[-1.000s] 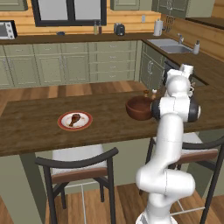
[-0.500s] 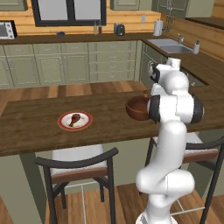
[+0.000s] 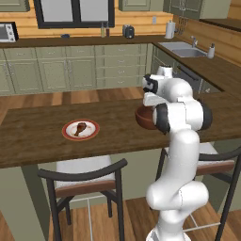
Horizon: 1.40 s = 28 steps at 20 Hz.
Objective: Pick the chicken drumstick and sweet potato from their plates and place them in the bowl. Then put the bowl in the fridge.
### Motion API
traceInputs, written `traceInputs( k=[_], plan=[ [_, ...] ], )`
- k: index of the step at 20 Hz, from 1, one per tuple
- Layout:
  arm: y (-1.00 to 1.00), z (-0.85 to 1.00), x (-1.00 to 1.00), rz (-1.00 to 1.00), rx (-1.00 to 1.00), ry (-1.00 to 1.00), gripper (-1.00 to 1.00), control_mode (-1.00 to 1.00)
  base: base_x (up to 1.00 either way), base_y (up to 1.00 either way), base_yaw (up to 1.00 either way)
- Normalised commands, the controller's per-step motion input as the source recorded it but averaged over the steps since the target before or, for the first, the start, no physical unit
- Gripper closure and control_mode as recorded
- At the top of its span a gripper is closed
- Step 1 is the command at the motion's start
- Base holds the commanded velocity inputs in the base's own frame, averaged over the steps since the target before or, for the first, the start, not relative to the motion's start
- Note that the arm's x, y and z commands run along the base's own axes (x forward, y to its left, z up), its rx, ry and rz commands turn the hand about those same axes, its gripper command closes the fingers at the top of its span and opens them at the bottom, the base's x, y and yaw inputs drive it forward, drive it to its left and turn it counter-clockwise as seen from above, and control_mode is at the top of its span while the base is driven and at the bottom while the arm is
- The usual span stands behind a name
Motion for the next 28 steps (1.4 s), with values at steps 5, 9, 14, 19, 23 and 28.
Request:
traceInputs(
  k=[5, 9, 14, 19, 23, 28],
  plan=[
    [0.01, -0.01, 0.52, 0.03, -0.01, 0.00, 1.00, -1.00, 0.00, 0.00, 0.00],
    [0.00, -0.12, 0.21, 0.04, -0.03, 0.00, 1.00, -1.00, 0.00, 0.00, 0.00],
    [0.00, -0.30, -0.01, 0.02, -0.06, 0.00, 1.00, -1.00, 0.00, 0.00, 0.00],
    [0.04, -0.47, -0.10, 0.01, -0.06, 0.00, 1.00, -1.00, 0.00, 0.00, 0.00],
    [0.02, -0.41, -0.03, 0.00, -0.03, 0.00, 1.00, -1.00, 0.00, 0.00, 0.00],
    [0.00, -0.32, 0.00, 0.00, -0.01, 0.00, 1.00, -1.00, 0.00, 0.00, 0.00]
  ],
)
